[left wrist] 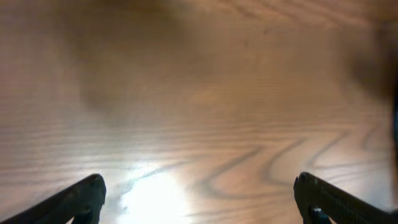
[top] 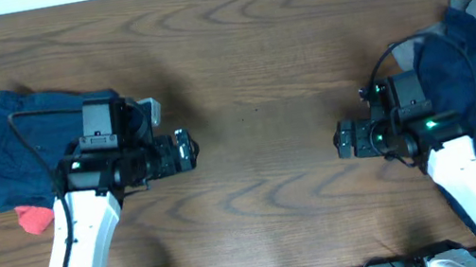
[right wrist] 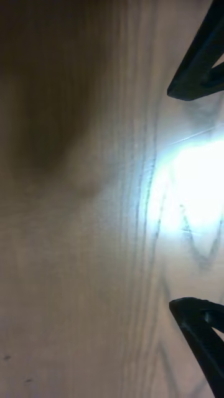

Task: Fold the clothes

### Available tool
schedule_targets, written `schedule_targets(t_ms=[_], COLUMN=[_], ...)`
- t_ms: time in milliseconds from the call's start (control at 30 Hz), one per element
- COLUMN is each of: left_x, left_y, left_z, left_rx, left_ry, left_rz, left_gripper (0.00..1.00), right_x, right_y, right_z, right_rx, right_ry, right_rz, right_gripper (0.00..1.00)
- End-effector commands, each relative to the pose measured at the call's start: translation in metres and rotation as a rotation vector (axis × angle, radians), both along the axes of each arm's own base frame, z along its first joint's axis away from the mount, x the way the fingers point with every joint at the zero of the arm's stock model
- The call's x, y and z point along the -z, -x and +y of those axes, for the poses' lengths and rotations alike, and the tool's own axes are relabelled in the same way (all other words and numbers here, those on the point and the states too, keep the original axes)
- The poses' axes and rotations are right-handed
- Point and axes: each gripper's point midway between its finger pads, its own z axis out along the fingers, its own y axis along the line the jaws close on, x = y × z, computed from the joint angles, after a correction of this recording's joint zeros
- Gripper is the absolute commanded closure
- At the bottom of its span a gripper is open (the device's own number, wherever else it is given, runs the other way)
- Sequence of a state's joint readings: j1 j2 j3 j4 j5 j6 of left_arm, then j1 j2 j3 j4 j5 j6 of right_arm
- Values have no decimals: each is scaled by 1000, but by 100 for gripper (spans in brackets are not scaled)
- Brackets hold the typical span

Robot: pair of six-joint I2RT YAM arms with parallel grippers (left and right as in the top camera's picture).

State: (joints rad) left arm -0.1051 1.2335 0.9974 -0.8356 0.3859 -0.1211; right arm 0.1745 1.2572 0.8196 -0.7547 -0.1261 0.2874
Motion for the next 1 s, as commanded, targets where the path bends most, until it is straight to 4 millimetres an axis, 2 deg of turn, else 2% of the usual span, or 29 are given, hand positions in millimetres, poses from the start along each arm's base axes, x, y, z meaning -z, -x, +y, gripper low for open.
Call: schedule_targets(t_ms=[0,167,267,467,567,667,767,833,967], left_x=[-42,-92,-114,-137,-145,-149,-151,-151,-148], left_y=[2,34,60,121,147,167,180,184,185], left_z=[23,27,30,43,47,54,64,65,66], left_rx=[-10,-3,-5,-35,-46,-76,-121,-126,-125], left_ry=[-129,-129,-124,-147,-143,-156,-188,-190,-191], left_rz=[-148,-326,-421,-586,-672,-751,-804,-815,-806], left_gripper=[2,2,2,2,2,2,2,2,2], right_x=[-31,-60,-79,-118,-130,-129,-115,-103,-93], right_y=[-13,-9,-2,24,41,58,71,76,78], right_z=[-8,-15,-21,-28,-31,-36,-41,-42,-41], right_rx=[5,38,97,115,107,113,119,129,159], right_ry=[48,60,55,27,16,11,22,16,-13], right_rz=[-54,-109,-177,-348,-435,-501,-525,-524,-516], right_gripper=[1,1,1,1,1,1,1,1,1])
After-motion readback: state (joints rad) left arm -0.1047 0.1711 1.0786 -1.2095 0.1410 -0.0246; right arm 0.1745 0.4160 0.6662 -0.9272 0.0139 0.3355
